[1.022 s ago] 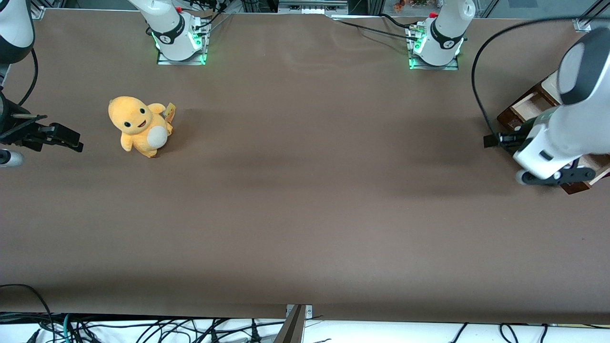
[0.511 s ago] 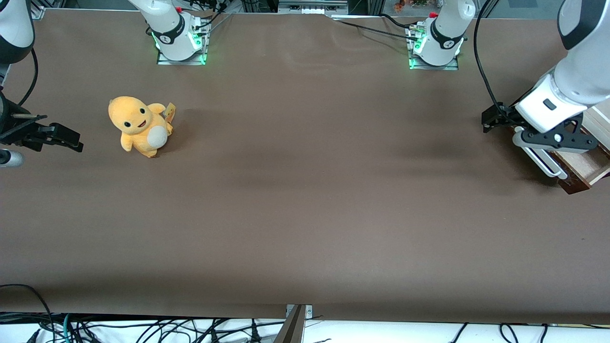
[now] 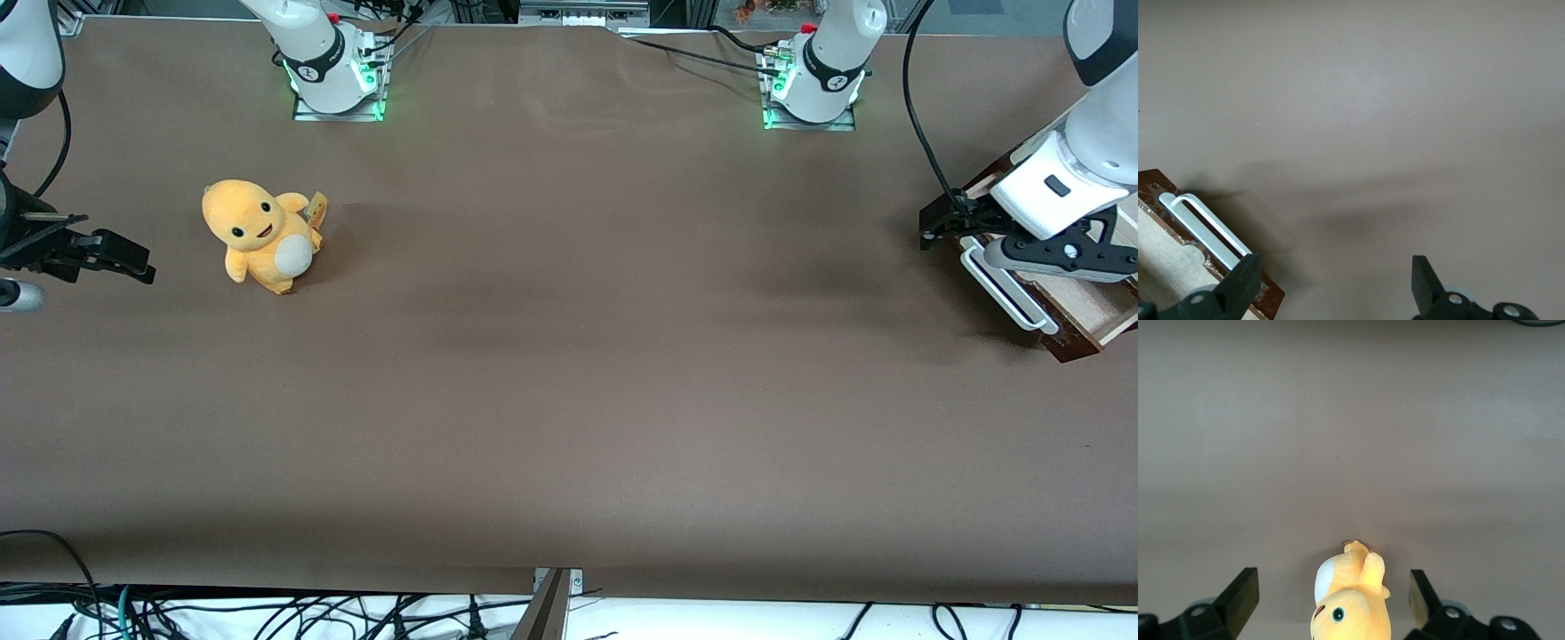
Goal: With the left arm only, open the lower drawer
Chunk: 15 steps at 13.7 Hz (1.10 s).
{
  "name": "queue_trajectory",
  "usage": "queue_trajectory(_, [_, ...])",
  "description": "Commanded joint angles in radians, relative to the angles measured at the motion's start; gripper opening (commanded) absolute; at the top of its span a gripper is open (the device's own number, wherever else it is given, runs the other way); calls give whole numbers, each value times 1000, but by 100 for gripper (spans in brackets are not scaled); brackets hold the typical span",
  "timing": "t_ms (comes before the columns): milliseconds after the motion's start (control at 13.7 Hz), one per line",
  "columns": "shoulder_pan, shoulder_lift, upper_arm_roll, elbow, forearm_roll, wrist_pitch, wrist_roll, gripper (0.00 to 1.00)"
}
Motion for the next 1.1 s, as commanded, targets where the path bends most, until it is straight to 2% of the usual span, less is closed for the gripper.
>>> queue_trajectory(0, [5, 0, 0, 21, -32, -20, 25, 100])
queue_trajectory(1022, [-4, 11, -5, 37, -41, -24, -44, 100])
